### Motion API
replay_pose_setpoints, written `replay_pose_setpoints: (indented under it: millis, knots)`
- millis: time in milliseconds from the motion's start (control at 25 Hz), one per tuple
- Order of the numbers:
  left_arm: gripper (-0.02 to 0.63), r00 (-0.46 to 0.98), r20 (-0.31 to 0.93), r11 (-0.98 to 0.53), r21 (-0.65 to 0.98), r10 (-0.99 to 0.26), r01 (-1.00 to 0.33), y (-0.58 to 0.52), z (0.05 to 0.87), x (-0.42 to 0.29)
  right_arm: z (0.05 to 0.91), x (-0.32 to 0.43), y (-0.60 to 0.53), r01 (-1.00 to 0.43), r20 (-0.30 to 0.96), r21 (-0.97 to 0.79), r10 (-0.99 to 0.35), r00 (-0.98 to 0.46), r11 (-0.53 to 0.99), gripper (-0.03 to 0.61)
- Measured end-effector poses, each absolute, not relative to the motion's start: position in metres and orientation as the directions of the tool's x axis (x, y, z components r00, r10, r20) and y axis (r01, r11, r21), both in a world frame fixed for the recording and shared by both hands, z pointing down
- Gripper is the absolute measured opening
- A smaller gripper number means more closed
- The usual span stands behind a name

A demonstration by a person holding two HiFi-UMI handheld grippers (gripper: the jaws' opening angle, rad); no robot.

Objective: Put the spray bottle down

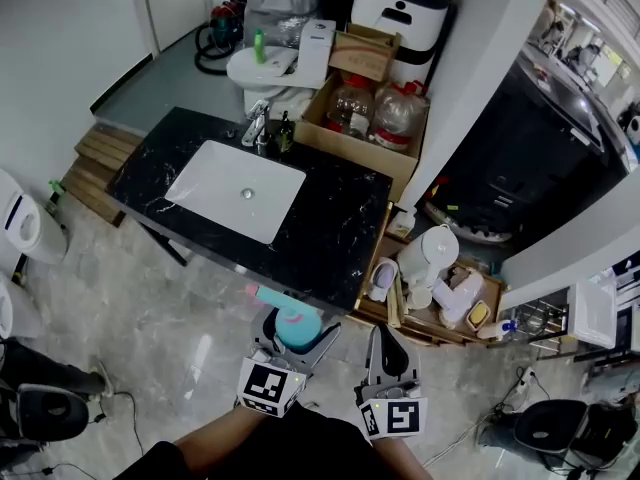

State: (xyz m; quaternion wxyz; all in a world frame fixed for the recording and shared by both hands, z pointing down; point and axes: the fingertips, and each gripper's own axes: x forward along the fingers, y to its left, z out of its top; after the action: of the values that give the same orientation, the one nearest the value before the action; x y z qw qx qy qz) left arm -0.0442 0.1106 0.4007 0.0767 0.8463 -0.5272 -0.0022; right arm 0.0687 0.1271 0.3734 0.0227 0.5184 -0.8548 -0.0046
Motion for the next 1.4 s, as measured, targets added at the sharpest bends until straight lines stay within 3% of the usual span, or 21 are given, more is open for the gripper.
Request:
replay_pose_setpoints:
  millis: [920,1400]
  knots:
    - [0.445,0.62,0.058,-0.61,0.13,-0.783,-0.782,-0.021,0.403,-0.104,0.371,-0.016,0.007,-0.953,0.053,0.051,-0.953,-0.297,0.3,0.015]
    - [0.445,0.668,0.096,-0.658,0.122,-0.738,-0.743,-0.068,0.433,-0.064,0.386,0.026,-0.027,-0.973,0.067,0.05,-0.973,-0.22,0.223,0.015]
